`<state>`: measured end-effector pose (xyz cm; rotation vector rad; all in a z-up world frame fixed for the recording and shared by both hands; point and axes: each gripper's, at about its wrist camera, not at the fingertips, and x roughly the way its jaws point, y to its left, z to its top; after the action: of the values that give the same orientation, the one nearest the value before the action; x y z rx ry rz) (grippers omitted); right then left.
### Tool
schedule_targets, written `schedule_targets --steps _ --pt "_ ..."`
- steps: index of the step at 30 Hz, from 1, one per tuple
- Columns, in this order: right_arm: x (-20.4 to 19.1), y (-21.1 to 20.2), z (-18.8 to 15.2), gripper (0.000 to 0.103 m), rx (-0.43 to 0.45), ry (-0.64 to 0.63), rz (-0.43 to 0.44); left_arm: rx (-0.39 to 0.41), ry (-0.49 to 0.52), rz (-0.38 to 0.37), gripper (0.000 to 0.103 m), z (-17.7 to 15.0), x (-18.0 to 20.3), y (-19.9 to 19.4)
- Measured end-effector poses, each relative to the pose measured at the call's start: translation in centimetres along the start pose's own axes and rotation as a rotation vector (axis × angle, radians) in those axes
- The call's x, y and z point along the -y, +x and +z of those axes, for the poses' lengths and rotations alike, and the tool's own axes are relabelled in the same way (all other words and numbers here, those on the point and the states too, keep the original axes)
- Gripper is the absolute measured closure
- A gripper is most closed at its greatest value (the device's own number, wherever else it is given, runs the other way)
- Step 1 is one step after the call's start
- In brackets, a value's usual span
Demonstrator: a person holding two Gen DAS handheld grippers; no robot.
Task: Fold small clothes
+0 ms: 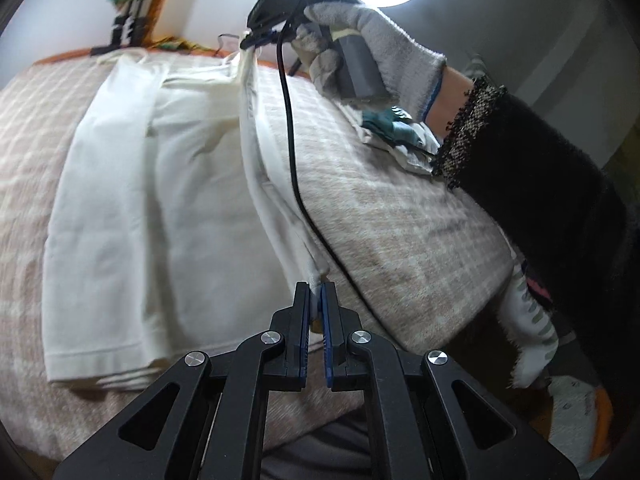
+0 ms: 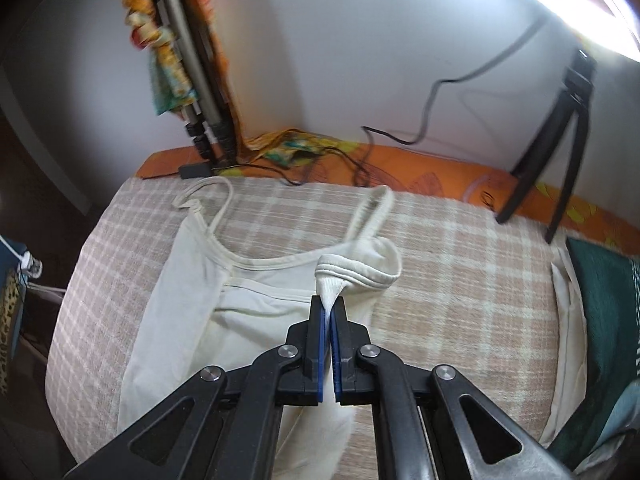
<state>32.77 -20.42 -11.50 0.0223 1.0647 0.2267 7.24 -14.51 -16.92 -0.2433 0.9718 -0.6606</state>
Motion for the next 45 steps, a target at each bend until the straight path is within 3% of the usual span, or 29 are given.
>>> schedule_targets --steps 8,19,22,23,24,29,35,41,45 --pt "-5.0 4.1 0.6 0.103 -0.049 -0.075 -0.041 -0.020 -0.064 0.008 0.099 -0.5 -2.4 -0.1" --pt "-5.9 7.1 -0.2 0.103 -0.077 -0.070 -0.024 -0.023 -0.067 0.047 0.099 -0.6 -2.6 -0.3" --pt "-5.4 6.5 -0.2 0.090 -0.057 -0.038 0.046 -0.026 -0.079 0.062 0.094 -0.7 -3.1 -0.9" --pt "-5.2 5.9 -0.2 0.073 -0.046 -0.023 0.065 -0.022 -0.081 0.059 0.091 -0.8 -3.2 -1.4" --pt "-5.0 5.1 -0.3 0.070 -0.026 -0.014 0.090 -0.019 -0.077 0.054 0.090 -0.9 -3.2 -1.7" --pt "-3.8 0.6 -1.6 0.070 0.039 0.010 0.132 0.017 -0.041 0.074 0.079 -1.7 -3.4 -4.6" --pt "-1.7 -5.9 -7.1 0.070 0.065 0.018 0.161 0.062 -0.049 0.153 0.077 -1.9 -5.7 -7.7" --pt "0.0 -9.3 -16.7 0.070 -0.009 0.061 0.216 0.040 -0.125 0.210 0.062 -1.9 -10.1 -8.3" --pt "-0.3 -9.4 -23.2 0.070 -0.083 0.103 0.280 -0.007 -0.200 0.169 0.061 -2.3 -12.1 -7.0"
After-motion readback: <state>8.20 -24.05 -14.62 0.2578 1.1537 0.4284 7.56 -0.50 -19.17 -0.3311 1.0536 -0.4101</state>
